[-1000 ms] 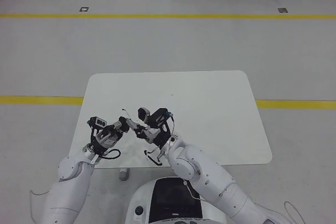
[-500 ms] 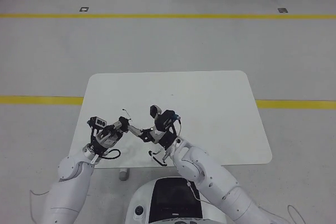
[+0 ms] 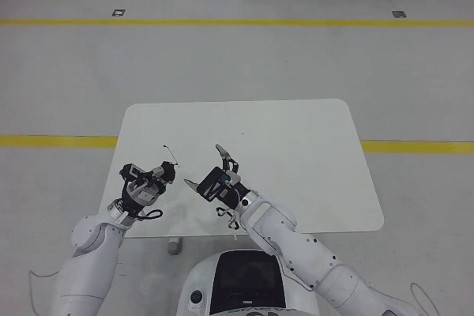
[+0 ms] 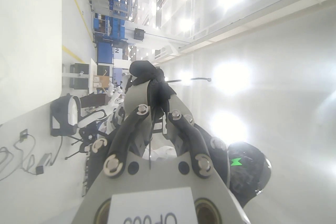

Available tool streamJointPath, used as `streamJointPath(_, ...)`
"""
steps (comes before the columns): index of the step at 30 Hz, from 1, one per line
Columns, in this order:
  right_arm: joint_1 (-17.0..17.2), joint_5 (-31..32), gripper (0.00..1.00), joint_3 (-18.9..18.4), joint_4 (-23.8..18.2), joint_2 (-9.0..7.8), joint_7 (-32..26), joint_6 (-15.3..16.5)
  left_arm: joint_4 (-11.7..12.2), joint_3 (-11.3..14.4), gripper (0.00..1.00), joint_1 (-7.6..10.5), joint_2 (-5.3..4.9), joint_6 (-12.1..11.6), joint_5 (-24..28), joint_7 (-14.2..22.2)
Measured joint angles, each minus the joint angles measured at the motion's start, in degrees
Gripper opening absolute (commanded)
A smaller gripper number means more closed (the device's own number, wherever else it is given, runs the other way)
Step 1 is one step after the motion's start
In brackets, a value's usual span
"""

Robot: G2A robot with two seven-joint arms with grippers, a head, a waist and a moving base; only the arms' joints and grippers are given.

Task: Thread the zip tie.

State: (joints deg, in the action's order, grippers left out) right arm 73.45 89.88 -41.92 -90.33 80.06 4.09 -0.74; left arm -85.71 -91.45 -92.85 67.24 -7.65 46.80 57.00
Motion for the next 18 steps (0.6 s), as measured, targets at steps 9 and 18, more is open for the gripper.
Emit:
streamJointPath(9, -2.6, 0.1, 1.0, 2.6, 2.2, -1.15, -0.3, -3.5, 1.5, -0.4, 0.0, 0.81, -0.18, 12.0, 9.9, 0.2)
streamJointPath(18, -2.5, -1.2, 1.0, 2.6, 3.3, -1.2, 1.5, -1.4, 0.9, -0.9, 0.0, 1.42, -0.69, 12.0, 5.8, -0.1)
